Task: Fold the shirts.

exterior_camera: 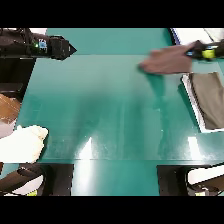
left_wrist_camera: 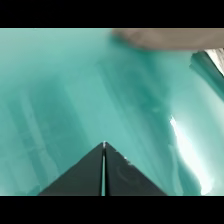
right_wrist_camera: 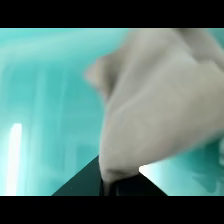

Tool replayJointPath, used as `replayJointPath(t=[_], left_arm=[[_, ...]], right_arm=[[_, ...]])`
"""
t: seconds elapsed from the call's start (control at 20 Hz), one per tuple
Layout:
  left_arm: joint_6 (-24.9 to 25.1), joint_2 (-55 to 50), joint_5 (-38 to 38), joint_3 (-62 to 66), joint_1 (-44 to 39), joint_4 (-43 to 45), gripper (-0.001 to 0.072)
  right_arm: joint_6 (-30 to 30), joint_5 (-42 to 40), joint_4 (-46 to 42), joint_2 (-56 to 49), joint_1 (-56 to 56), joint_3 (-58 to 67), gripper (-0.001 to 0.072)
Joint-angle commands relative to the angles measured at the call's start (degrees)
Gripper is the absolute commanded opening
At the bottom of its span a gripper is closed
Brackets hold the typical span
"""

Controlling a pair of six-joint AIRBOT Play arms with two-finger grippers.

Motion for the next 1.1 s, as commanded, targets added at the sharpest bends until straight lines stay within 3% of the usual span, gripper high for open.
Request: replayJointPath(t=[0.0, 0.15, 0.35, 0.55, 0.9, 1.05], left_arm=[[-0.22, -0.02, 0.96, 0.0, -0.61, -0.22, 0.0024], [-0.52, -0.02, 0.96, 0.0, -0.61, -0.24, 0.0024], [-0.55, -0.02, 0.94, 0.0, -0.61, -0.52, 0.0024], [-0.52, -0.02, 0.94, 0.0, -0.61, -0.66, 0.0024], [-0.46, -0.02, 0.68, 0.0, -0.61, -0.66, 0.0024], [0.04, -0.02, -0.24, 0.0, -0.61, -0.61, 0.0025]], right_arm=[[1.64, 0.66, -0.35, 1.6, -10.34, 0.17, 0.0014], [1.7, 0.09, -0.33, 1.6, -13.46, 0.2, 0.0014], [1.68, -6.45, 0.07, 3.45, -13.66, 0.2, 0.0015], [1.53, -10.84, 6.82, 7.37, -13.79, 0.22, 0.0014], [-0.5, -2.67, 5.99, 15.3, -13.97, 0.17, 0.0015], [-0.28, 4.7, -1.81, 16.83, -14.69, 0.13, 0.0015]])
